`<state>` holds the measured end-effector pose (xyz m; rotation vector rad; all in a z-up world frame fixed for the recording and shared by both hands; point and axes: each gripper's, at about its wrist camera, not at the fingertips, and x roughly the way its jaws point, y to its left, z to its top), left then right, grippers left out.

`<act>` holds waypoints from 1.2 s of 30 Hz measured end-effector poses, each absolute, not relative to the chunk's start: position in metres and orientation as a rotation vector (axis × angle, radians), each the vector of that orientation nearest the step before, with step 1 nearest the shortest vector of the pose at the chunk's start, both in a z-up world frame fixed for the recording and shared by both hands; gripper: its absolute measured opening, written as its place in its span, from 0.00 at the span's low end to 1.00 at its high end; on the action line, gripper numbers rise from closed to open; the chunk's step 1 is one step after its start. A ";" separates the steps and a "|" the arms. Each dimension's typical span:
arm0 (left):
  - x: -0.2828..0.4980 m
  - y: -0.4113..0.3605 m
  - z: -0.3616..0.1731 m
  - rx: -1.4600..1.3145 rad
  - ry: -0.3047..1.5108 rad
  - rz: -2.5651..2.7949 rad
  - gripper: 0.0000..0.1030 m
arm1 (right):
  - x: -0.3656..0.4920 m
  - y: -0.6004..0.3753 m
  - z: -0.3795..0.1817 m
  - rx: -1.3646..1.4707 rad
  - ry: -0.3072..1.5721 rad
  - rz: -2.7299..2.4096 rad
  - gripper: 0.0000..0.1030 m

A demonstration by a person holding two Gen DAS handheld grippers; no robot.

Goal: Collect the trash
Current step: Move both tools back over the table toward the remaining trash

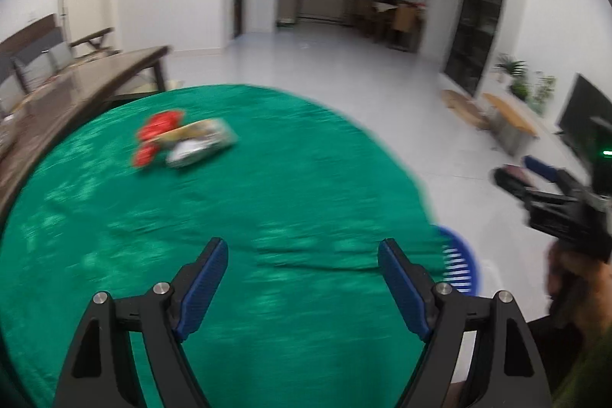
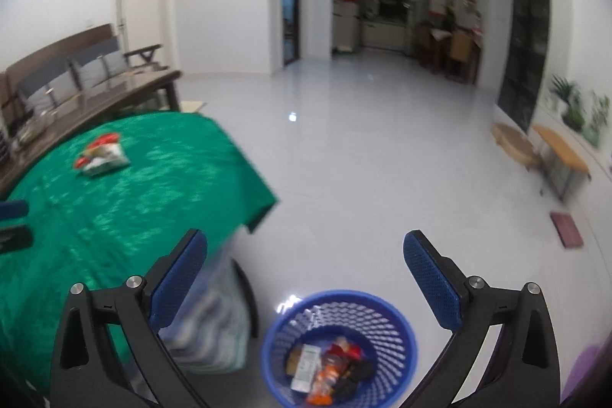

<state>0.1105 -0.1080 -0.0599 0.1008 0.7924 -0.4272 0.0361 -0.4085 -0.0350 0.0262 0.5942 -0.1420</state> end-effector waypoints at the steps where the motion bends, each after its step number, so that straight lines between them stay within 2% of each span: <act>1: 0.113 -0.095 -0.065 0.107 0.801 -0.396 0.80 | 0.040 -0.389 -0.037 0.004 0.595 -0.108 0.99; 10: 0.161 0.001 -0.104 0.107 0.871 -0.217 0.80 | 0.065 -0.251 -0.082 -0.085 0.751 0.148 0.99; 20: 0.194 0.044 -0.123 0.092 0.907 -0.143 0.81 | 0.118 -0.197 -0.099 -0.132 0.922 0.183 0.99; 25: 0.192 0.048 -0.124 0.079 0.909 -0.131 0.81 | 0.171 -0.197 -0.101 0.005 1.029 0.168 0.99; 36: 0.204 0.064 -0.125 -0.004 0.925 -0.091 0.81 | 0.307 -0.189 -0.098 0.526 1.012 -0.033 0.99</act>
